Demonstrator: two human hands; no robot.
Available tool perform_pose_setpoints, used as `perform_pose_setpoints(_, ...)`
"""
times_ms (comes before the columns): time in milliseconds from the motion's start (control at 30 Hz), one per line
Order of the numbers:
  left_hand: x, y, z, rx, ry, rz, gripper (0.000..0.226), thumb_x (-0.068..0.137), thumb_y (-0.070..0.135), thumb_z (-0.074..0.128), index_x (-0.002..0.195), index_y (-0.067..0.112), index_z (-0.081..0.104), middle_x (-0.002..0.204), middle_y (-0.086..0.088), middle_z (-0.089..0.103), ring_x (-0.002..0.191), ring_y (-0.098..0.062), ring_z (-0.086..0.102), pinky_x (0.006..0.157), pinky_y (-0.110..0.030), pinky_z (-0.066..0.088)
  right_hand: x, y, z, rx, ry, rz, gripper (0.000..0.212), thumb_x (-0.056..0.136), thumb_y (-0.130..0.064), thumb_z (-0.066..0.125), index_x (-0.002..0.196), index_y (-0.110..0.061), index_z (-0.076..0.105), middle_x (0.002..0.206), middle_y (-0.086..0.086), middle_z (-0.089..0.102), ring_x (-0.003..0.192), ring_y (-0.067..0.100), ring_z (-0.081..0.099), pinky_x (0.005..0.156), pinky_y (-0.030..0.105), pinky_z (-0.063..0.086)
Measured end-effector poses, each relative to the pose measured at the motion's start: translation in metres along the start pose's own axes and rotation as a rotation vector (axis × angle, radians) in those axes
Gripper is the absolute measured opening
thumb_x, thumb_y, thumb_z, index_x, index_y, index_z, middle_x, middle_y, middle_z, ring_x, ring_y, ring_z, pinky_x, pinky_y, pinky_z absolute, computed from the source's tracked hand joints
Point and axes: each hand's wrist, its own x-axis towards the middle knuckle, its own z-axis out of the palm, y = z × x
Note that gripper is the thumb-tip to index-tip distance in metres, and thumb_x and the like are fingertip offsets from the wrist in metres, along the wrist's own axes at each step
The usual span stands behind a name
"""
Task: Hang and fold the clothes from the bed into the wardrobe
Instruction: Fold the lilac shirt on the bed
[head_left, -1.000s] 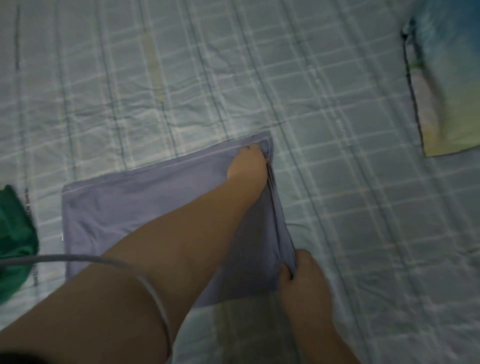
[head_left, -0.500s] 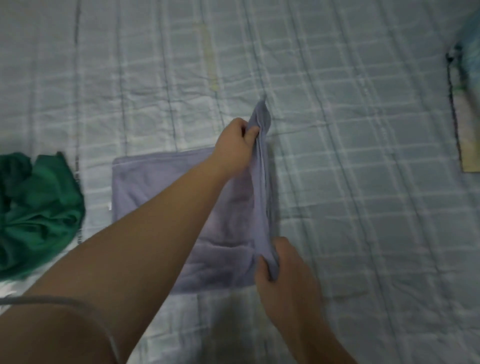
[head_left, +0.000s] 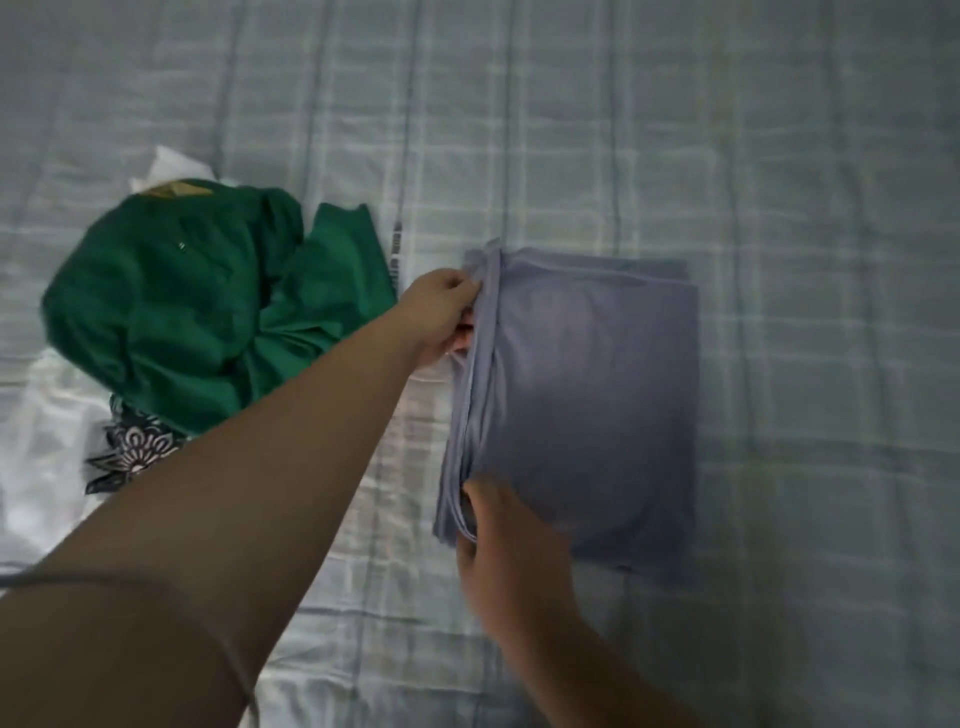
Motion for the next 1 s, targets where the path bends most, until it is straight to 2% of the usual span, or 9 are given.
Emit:
perform_pose_setpoints(133,0.001,0.011,-0.002,0.19,-0.039,0.007,0.043,0.093,0.05,0.062,0.098,0.008,0.066,0.079,-0.005,0.066,0.063,-0.018,0.064,0.051,-0.025,0.05,0.003,-0.013,0.021,-0.101,-0.111,0.083,0.042,0.066,-0.029,0.069,0.099,-0.033,0.043,0.096,-0.01,0.055,0.088,0.018,0.063,0.062,0.035,0.052)
perform_pose_setpoints(300,0.003,0.0,0.006,0.591,0.021,0.328,0.033,0.083,0.017,0.078,0.107,0.013,0.056,0.086,0.011,0.052,0.069,0.005,0.044,0.051,0.001,0.034,0.003,-0.017,0.02,-0.181,-0.124,0.121,0.047,0.064,-0.032,0.072,0.102,-0.034,0.044,0.095,-0.011,0.056,0.083,0.018,0.064,0.056,0.034,0.05)
perform_pose_setpoints(433,0.007,-0.006,-0.002,0.488,0.101,0.299,0.033,0.08,0.011,0.075,0.099,0.02,0.05,0.084,0.015,0.051,0.072,0.003,0.048,0.053,-0.001,0.036,0.002,-0.017,0.018,-0.19,-0.133,0.095,0.044,0.063,-0.032,0.07,0.095,-0.034,0.039,0.092,-0.011,0.053,0.081,0.018,0.062,0.054,0.033,0.048)
perform_pose_setpoints(567,-0.002,-0.008,-0.007,0.415,0.102,0.348,0.045,0.084,0.011,0.07,0.12,0.019,0.046,0.091,0.015,0.055,0.076,0.002,0.056,0.057,-0.004,0.039,0.0,-0.014,0.006,-0.121,-0.153,0.054,0.036,0.068,-0.035,0.049,0.104,-0.034,0.044,0.099,-0.012,0.054,0.088,0.018,0.061,0.064,0.035,0.05)
perform_pose_setpoints(633,-0.011,-0.006,-0.007,0.472,0.142,0.465,0.05,0.085,0.011,0.066,0.129,0.022,0.045,0.1,0.012,0.056,0.083,0.002,0.058,0.07,-0.011,0.044,0.003,-0.01,-0.007,0.008,-0.141,0.067,0.04,0.072,-0.042,0.043,0.111,-0.035,0.049,0.104,-0.014,0.058,0.09,0.016,0.063,0.071,0.033,0.052)
perform_pose_setpoints(700,-0.021,-0.005,-0.004,0.636,0.212,0.605,0.055,0.083,0.004,0.061,0.136,0.014,0.048,0.12,-0.006,0.056,0.107,-0.017,0.057,0.092,-0.029,0.046,0.012,-0.002,-0.027,0.121,-0.027,0.077,0.037,0.081,-0.044,0.04,0.112,-0.032,0.057,0.105,-0.011,0.065,0.091,0.019,0.066,0.079,0.036,0.054)
perform_pose_setpoints(800,-0.03,0.0,0.005,0.893,0.136,0.8,0.057,0.081,-0.003,0.055,0.138,-0.001,0.051,0.142,-0.025,0.047,0.135,-0.041,0.04,0.117,-0.044,0.028,0.048,0.031,-0.067,0.093,0.272,0.129,0.037,0.091,-0.035,0.037,0.107,-0.016,0.065,0.105,0.006,0.068,0.095,0.031,0.065,0.087,0.041,0.052)
perform_pose_setpoints(900,-0.028,0.003,0.024,1.141,-0.037,0.902,0.059,0.086,0.009,0.056,0.144,0.001,0.046,0.153,-0.021,0.04,0.146,-0.04,0.028,0.12,-0.05,0.022,0.097,0.07,-0.105,-0.072,0.467,0.113,0.034,0.089,-0.018,0.048,0.114,-0.002,0.065,0.113,0.019,0.065,0.106,0.038,0.059,0.099,0.039,0.04)
perform_pose_setpoints(1000,-0.02,-0.008,0.046,1.363,-0.018,0.873,0.06,0.098,0.035,0.046,0.152,0.013,0.036,0.16,-0.011,0.032,0.15,-0.033,0.02,0.119,-0.052,0.017,0.134,0.099,-0.117,-0.268,0.37,0.018,0.048,0.091,-0.013,0.055,0.137,0.002,0.053,0.139,0.025,0.054,0.13,0.042,0.048,0.113,0.048,0.033)
